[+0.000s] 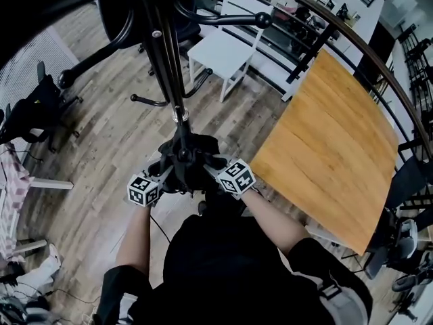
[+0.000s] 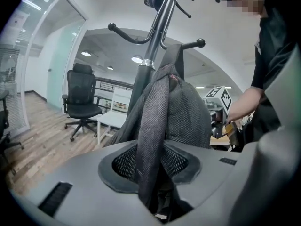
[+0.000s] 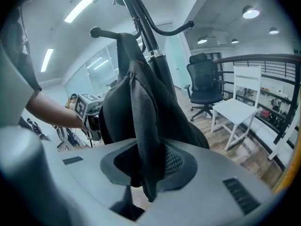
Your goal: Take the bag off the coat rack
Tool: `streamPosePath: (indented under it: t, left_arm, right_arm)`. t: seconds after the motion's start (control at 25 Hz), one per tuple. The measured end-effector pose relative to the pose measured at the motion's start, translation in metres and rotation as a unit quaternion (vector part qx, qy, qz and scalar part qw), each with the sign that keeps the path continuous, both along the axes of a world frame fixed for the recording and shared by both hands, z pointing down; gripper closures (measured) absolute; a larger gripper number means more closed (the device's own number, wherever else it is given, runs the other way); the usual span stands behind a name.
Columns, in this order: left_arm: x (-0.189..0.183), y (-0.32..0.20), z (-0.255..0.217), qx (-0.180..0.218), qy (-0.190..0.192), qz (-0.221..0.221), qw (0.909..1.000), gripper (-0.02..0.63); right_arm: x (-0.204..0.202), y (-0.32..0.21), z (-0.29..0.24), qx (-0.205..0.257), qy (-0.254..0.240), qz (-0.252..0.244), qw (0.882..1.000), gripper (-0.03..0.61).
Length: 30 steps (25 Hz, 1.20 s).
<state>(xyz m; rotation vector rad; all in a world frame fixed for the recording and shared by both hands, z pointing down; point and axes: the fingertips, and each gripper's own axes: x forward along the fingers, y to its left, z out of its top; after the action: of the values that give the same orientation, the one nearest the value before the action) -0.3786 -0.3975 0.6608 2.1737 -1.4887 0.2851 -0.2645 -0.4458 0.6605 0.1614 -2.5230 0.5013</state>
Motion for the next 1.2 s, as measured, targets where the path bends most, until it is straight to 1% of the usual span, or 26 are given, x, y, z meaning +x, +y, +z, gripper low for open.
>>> streamPosePath:
  t: [0.08,0.12,0.28,0.4,0.52,0.6,0.72,0.8,0.88,0.92,1.08,1.2]
  left_arm:
    - [0.002,0.002,-0.001,0.003,0.023,0.002,0.9997,0.492]
    - [0.002,0.002,-0.001,0.003,0.029,-0.001,0.9996,0.496]
    - [0.003,-0.001,0.000,0.000,0.036,-0.017,0.9992,0.497]
    - [0.007,-0.002,0.000,0.001,0.028,-0.023,0.9993,0.517]
    - [0.011,-0.002,-0.001,0.014,0.019,-0.035,0.9991,0.525]
    - [0.013,0.000,-0.001,0.012,0.018,-0.049,0.9986,0.531]
    - [0.014,0.002,-0.002,0.011,0.016,-0.084,0.9963,0.532]
    - [0.018,0.004,-0.005,0.011,0.031,-0.102,0.9942,0.537]
    - [0.024,0.007,-0.010,0.007,0.050,-0.104,0.9933,0.546]
    - [0.026,0.009,-0.014,0.008,0.053,-0.103,0.9932,0.551]
    - [0.028,0.018,-0.039,0.036,0.053,-0.120,0.9907,0.561]
    - [0.030,0.020,-0.063,0.060,0.035,-0.129,0.9892,0.563]
  right_arm:
    - [0.000,0.000,0.000,-0.011,-0.005,0.006,1.000,0.483]
    - [0.000,-0.001,0.000,-0.013,-0.004,0.010,1.000,0.483]
    - [-0.001,-0.008,0.000,-0.007,0.010,0.027,1.000,0.491]
    - [0.001,-0.012,-0.001,0.005,0.011,0.034,0.999,0.502]
    - [0.002,-0.016,-0.002,0.015,0.003,0.042,0.999,0.502]
    - [0.003,-0.018,-0.002,0.021,0.001,0.047,0.999,0.505]
    - [0.005,-0.020,-0.004,0.034,0.001,0.061,0.998,0.506]
    - [0.007,-0.022,-0.007,0.042,-0.008,0.077,0.996,0.514]
    - [0.010,-0.024,-0.012,0.049,-0.025,0.095,0.994,0.522]
    - [0.012,-0.025,-0.015,0.052,-0.035,0.102,0.993,0.525]
    - [0.021,-0.024,-0.039,0.060,-0.073,0.122,0.988,0.529]
    - [0.028,-0.021,-0.061,0.058,-0.102,0.139,0.983,0.529]
